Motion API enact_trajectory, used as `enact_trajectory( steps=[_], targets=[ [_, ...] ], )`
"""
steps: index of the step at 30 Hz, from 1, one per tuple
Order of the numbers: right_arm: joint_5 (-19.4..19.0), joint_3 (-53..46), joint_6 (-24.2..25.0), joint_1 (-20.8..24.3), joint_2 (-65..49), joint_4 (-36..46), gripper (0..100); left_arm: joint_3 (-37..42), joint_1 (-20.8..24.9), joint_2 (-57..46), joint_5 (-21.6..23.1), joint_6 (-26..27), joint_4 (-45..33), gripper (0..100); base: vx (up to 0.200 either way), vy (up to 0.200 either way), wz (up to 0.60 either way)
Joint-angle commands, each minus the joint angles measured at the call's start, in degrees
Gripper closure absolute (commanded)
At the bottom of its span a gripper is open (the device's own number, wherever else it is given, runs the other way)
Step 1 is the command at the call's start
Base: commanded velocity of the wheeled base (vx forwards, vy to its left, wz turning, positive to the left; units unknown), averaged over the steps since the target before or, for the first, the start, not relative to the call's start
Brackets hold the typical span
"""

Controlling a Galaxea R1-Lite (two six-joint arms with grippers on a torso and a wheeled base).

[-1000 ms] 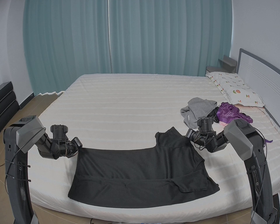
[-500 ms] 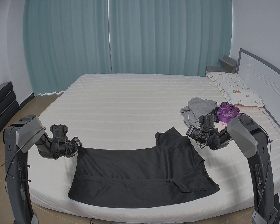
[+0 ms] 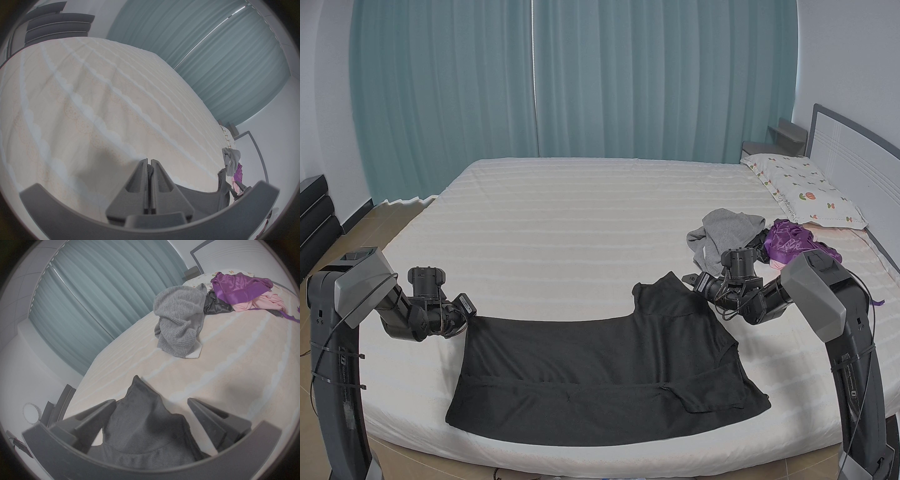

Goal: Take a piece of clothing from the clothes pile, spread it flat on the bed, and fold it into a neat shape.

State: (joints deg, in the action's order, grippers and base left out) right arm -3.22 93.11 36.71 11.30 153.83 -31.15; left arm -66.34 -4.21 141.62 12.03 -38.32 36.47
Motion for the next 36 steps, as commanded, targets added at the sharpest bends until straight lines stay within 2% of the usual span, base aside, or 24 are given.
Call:
enact_trajectory(
  steps=[1,14,19,28,36],
  targets=[
    [0.0,0.6,0.0,0.2,1.2,0.3,100,-0.1,0.0,0.1,0.0,0.0,0.0,100,0.0,0.0,0.0],
    [0.5,-0.3,0.5,-0.6,-0.4,0.7,100,0.2,-0.1,-1.3,-0.3,0.0,-0.2,100,0.0,0.0,0.0],
    [0.4,-3.2,0.6,-1.1,-3.7,0.3,100,0.3,0.0,-2.0,-3.9,0.0,0.0,100,0.0,0.0,0.0],
    [-0.1,-8.6,2.6,-1.7,-7.6,-5.0,100,2.0,-0.1,-5.7,-4.6,-0.4,0.1,100,0.0,0.0,0.0],
    [-0.1,-10.9,4.9,-1.9,-10.7,-5.2,100,5.2,0.0,-7.1,-4.6,0.0,4.7,100,0.0,0.0,0.0]
  ],
)
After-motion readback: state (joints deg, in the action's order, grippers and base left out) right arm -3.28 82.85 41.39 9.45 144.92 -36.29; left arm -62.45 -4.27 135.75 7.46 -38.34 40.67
